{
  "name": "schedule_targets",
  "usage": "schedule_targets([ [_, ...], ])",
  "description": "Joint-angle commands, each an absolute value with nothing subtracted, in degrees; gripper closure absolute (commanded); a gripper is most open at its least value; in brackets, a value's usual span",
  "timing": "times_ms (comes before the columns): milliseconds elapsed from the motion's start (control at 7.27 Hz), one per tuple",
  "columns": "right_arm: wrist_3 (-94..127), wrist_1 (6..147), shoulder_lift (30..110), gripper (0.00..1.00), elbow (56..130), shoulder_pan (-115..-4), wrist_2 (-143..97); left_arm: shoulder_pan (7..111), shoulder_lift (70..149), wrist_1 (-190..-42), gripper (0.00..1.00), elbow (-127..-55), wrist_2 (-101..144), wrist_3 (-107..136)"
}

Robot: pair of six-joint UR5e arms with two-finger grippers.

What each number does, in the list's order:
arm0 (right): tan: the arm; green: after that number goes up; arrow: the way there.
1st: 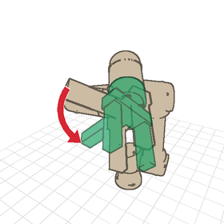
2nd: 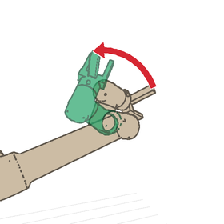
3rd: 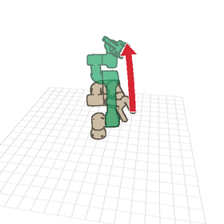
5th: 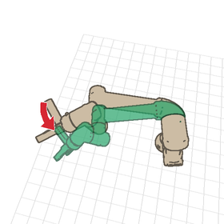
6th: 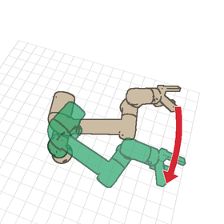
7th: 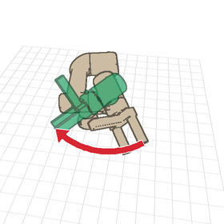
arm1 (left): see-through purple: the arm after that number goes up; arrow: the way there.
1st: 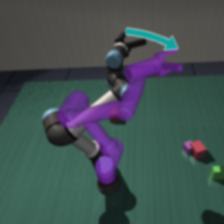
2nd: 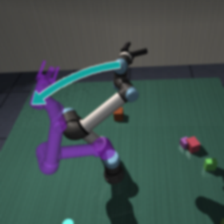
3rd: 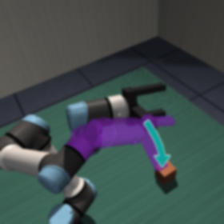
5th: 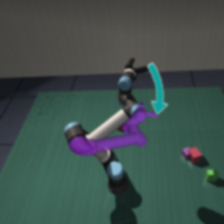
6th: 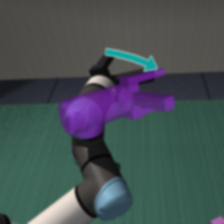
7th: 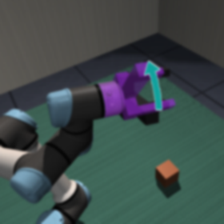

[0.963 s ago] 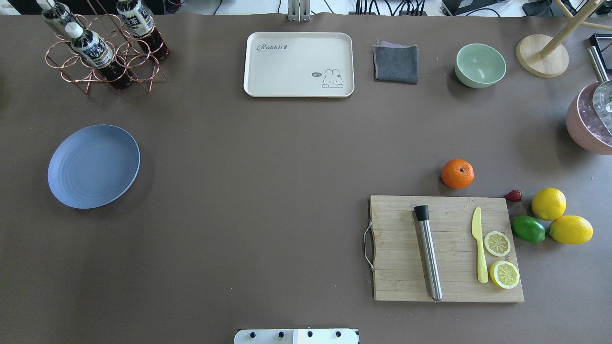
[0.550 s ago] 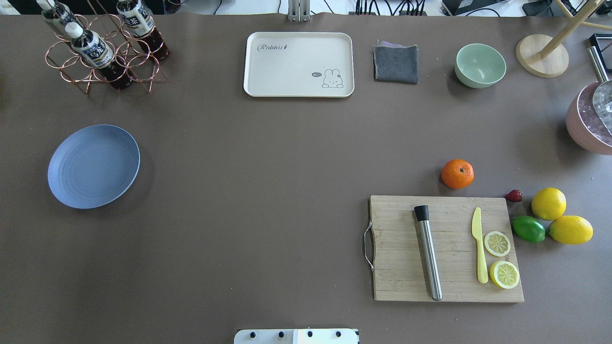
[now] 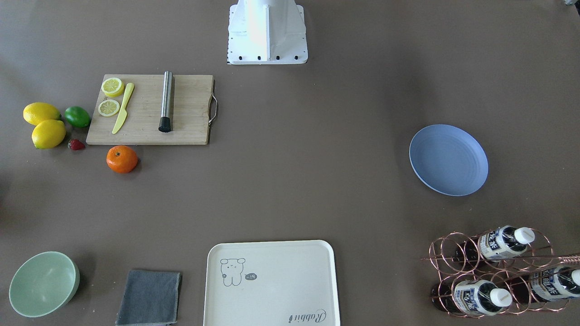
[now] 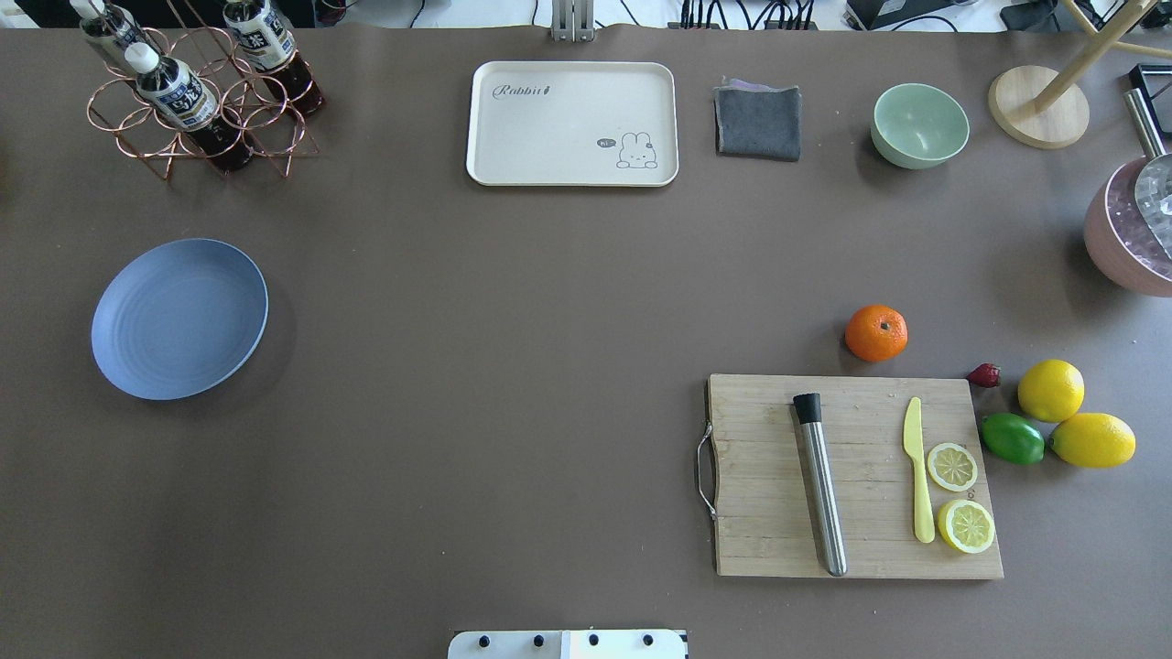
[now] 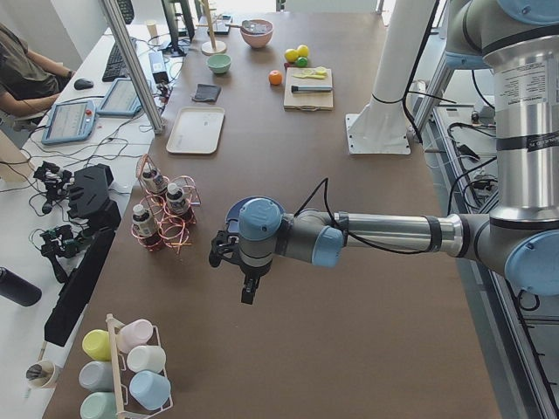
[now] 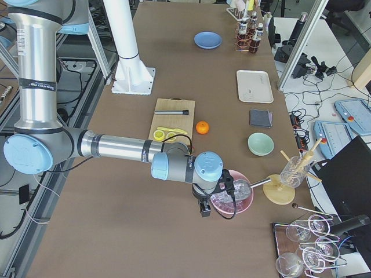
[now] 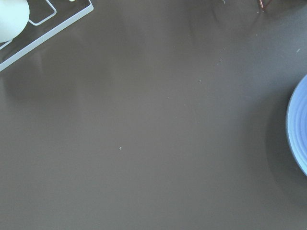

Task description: Pick orange to plate

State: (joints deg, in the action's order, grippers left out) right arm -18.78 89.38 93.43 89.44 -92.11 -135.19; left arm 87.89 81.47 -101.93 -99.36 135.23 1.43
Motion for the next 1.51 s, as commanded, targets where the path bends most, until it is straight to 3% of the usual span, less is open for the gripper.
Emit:
schedule_targets([
  [0,-18.81,89.38,93.43,0.0,89.47,-92.02,-135.35,87.89,81.56,-101.95,0.02,-99.14,135.26,1.67],
  [963,-18.28,83.68,95.27,0.0,89.3,-92.02,-135.96,87.89,81.82,-102.22,0.02,-99.4,135.26,1.76],
  [1376,-17.15,83.23,95.1,0.0,89.56,-90.8,-137.72,77.91,83.85,-110.58,0.07,-98.45,136.14,13.0],
])
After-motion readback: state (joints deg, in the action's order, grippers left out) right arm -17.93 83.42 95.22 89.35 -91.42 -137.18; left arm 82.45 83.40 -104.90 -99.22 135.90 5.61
